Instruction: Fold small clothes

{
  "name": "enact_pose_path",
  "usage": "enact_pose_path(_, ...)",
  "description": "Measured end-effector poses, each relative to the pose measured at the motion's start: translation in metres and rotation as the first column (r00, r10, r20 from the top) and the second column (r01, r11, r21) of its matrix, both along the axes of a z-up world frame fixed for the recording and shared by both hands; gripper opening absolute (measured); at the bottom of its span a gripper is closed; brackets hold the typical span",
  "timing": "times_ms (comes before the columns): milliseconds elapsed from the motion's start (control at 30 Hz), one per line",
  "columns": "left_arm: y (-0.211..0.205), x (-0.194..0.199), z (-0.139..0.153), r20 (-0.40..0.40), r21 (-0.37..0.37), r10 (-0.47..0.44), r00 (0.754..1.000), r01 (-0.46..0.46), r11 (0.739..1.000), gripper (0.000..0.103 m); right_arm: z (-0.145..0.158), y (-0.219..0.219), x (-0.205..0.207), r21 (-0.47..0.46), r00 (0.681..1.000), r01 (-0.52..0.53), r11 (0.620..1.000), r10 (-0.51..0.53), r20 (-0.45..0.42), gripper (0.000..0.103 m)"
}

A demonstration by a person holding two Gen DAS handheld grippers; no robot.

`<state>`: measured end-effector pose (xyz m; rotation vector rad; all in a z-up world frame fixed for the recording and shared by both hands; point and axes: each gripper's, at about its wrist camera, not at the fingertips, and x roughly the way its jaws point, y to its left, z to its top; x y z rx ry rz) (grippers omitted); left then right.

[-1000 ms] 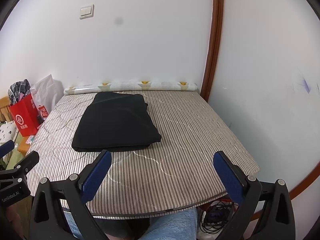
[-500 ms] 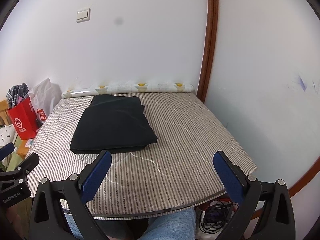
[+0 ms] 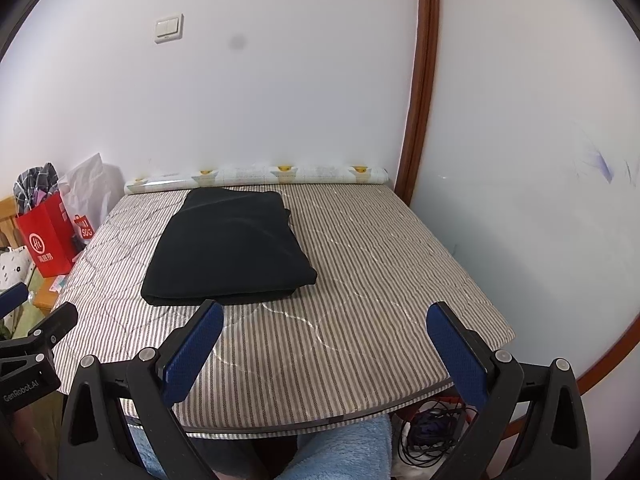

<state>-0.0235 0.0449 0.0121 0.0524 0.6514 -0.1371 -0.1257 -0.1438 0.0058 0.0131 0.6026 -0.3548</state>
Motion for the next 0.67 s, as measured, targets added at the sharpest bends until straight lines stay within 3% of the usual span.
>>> enact_pose_path(667, 0.003, 0.002, -0.003, -0.012, -0.008, 0.01, 1.0, -0.01, 1.0, 0.099, -0.006, 0.013, 0.005, -0.014, 1.0, -0.005, 1.0, 0.005, -0.013, 0.1)
